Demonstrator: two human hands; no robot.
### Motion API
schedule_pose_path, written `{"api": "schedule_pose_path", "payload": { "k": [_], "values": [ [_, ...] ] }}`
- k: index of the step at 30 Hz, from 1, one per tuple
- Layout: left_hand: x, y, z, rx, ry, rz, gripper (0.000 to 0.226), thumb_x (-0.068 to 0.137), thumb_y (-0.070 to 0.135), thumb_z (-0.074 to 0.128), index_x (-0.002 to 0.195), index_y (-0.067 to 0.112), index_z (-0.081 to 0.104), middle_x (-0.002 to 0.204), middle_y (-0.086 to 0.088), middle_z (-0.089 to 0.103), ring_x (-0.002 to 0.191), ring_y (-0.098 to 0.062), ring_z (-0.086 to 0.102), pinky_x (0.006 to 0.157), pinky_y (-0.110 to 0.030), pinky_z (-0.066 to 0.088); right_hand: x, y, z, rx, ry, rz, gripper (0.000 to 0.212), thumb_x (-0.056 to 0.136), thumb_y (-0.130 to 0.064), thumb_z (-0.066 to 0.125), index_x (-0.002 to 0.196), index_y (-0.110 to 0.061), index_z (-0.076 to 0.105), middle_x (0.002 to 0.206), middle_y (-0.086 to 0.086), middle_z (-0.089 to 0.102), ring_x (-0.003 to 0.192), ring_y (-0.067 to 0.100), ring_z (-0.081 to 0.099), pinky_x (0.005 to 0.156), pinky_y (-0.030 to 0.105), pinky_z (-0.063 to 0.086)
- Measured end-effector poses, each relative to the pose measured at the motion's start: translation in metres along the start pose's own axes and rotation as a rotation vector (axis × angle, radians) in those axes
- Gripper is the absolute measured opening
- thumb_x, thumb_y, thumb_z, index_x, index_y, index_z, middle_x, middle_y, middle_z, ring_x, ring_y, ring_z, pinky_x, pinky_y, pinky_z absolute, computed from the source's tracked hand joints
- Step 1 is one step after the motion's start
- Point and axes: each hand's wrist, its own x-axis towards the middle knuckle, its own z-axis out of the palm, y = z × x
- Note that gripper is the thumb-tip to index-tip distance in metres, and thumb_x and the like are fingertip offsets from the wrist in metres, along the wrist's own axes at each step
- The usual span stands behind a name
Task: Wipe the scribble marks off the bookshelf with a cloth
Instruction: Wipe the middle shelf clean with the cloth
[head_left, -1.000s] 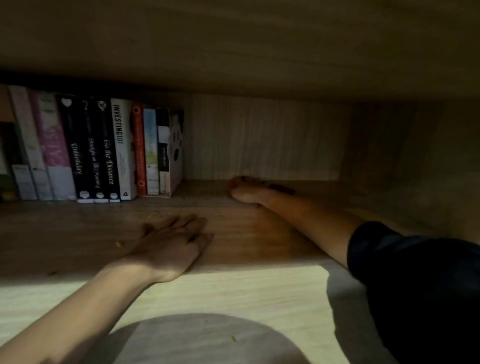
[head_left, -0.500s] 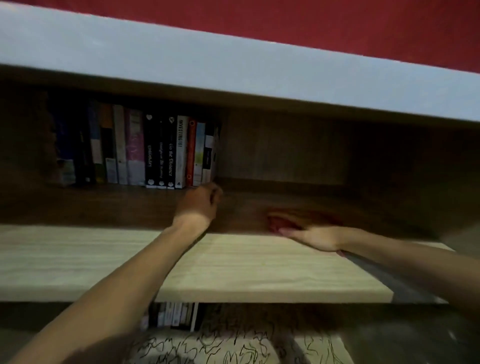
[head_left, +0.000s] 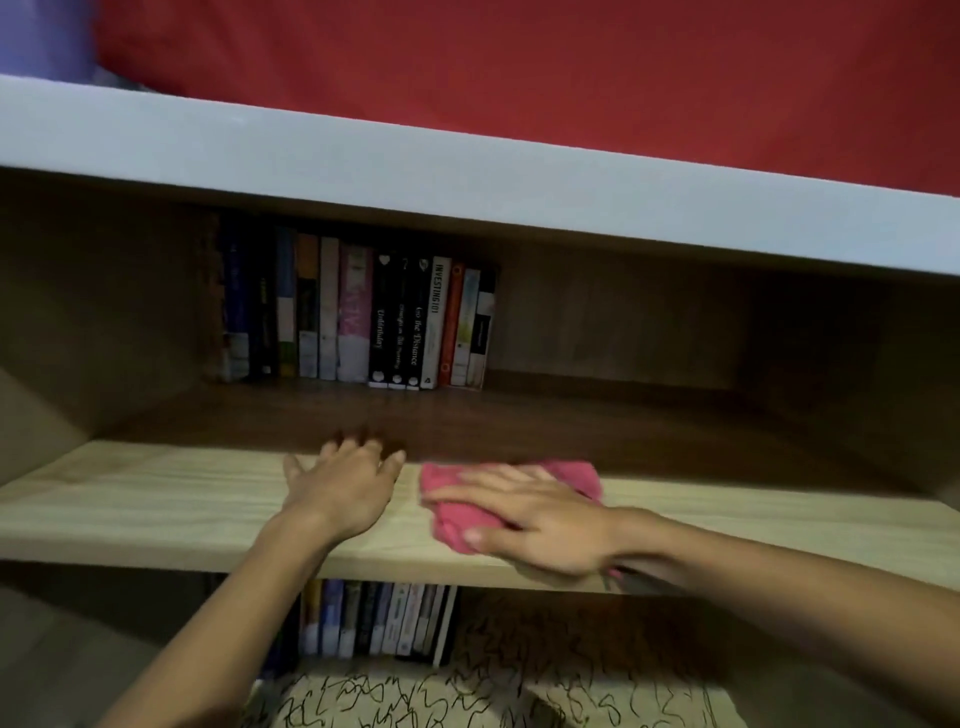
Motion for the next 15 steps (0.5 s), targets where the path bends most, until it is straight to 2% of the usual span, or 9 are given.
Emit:
{"api": "schedule_pose_path", "payload": {
  "k": [1, 3, 4, 6, 8, 11, 13, 15],
  "values": [
    [0.001, 0.001, 0.000, 0.016, -0.014, 0.005, 0.055, 0.102, 0.049, 0.018, 0.148, 0.023, 0.030, 0.159, -0.002, 0.020, 0.146, -0.024, 0.013, 0.114, -0.057, 0.005, -0.017, 0.006, -0.003, 0.034, -0.014, 0.002, 0.041, 0.099, -0.053, 0.027, 0.136, -0.061, 0.013, 0.152, -0.023, 0.017, 0.135, -0.001, 0.012, 0.110, 0.034, 0.008],
    [0.001, 0.003, -0.001, 0.053, -0.062, 0.014, 0.056, 0.102, 0.050, 0.015, 0.149, 0.024, 0.027, 0.160, 0.000, 0.017, 0.147, -0.023, 0.011, 0.114, -0.058, 0.002, -0.027, 0.033, -0.012, 0.122, -0.026, 0.163, 0.037, 0.096, -0.058, 0.026, 0.131, -0.064, 0.014, 0.149, -0.023, 0.023, 0.134, 0.003, 0.024, 0.112, 0.036, 0.017],
    [0.000, 0.004, -0.002, 0.072, -0.088, 0.017, 0.056, 0.102, 0.050, 0.014, 0.150, 0.024, 0.026, 0.160, 0.001, 0.016, 0.147, -0.023, 0.010, 0.113, -0.059, 0.000, -0.020, 0.053, -0.016, 0.164, -0.020, 0.304, 0.040, 0.097, -0.060, 0.024, 0.136, -0.059, 0.016, 0.152, -0.017, 0.026, 0.135, 0.010, 0.030, 0.113, 0.039, 0.020],
    [0.000, 0.006, -0.003, 0.085, -0.109, 0.020, 0.056, 0.102, 0.050, 0.013, 0.151, 0.025, 0.024, 0.160, 0.001, 0.013, 0.147, -0.023, 0.010, 0.113, -0.060, -0.001, 0.007, 0.085, -0.024, 0.150, 0.042, 0.552, 0.056, 0.093, -0.065, 0.017, 0.146, -0.047, 0.018, 0.157, -0.005, 0.023, 0.141, 0.021, 0.027, 0.115, 0.043, 0.015],
    [-0.001, 0.005, -0.004, 0.091, -0.108, 0.022, 0.055, 0.102, 0.050, 0.012, 0.151, 0.027, 0.024, 0.160, 0.002, 0.013, 0.147, -0.023, 0.009, 0.113, -0.059, -0.002, 0.041, 0.098, -0.022, 0.106, 0.145, 0.637, 0.059, 0.095, -0.064, 0.015, 0.149, -0.041, 0.018, 0.159, 0.000, 0.016, 0.144, 0.024, 0.019, 0.117, 0.046, 0.009],
    [0.000, 0.003, -0.006, 0.112, -0.126, 0.039, 0.056, 0.101, 0.052, 0.012, 0.151, 0.028, 0.022, 0.160, 0.003, 0.013, 0.147, -0.023, 0.009, 0.115, -0.056, 0.001, 0.082, 0.076, -0.018, 0.092, 0.163, 0.584, 0.055, 0.101, -0.055, 0.017, 0.151, -0.033, 0.015, 0.161, 0.000, 0.010, 0.147, 0.024, 0.010, 0.117, 0.046, 0.004],
    [0.003, -0.005, -0.012, 0.128, -0.157, 0.052, 0.059, 0.100, 0.056, 0.012, 0.152, 0.030, 0.019, 0.161, 0.002, 0.012, 0.147, -0.023, 0.009, 0.116, -0.051, 0.003, 0.081, 0.049, -0.015, 0.087, 0.102, 0.405, 0.055, 0.100, -0.054, 0.022, 0.151, -0.034, 0.015, 0.160, -0.004, 0.010, 0.147, 0.020, 0.010, 0.117, 0.042, 0.007],
    [0.008, -0.018, -0.018, 0.104, -0.181, 0.053, 0.060, 0.098, 0.060, 0.014, 0.152, 0.032, 0.019, 0.160, 0.001, 0.014, 0.147, -0.023, 0.012, 0.117, -0.046, 0.005, 0.051, 0.035, -0.007, 0.123, 0.032, 0.205, 0.054, 0.097, -0.060, 0.026, 0.148, -0.043, 0.019, 0.157, -0.010, 0.020, 0.142, 0.013, 0.021, 0.116, 0.036, 0.017]
  ]
}}
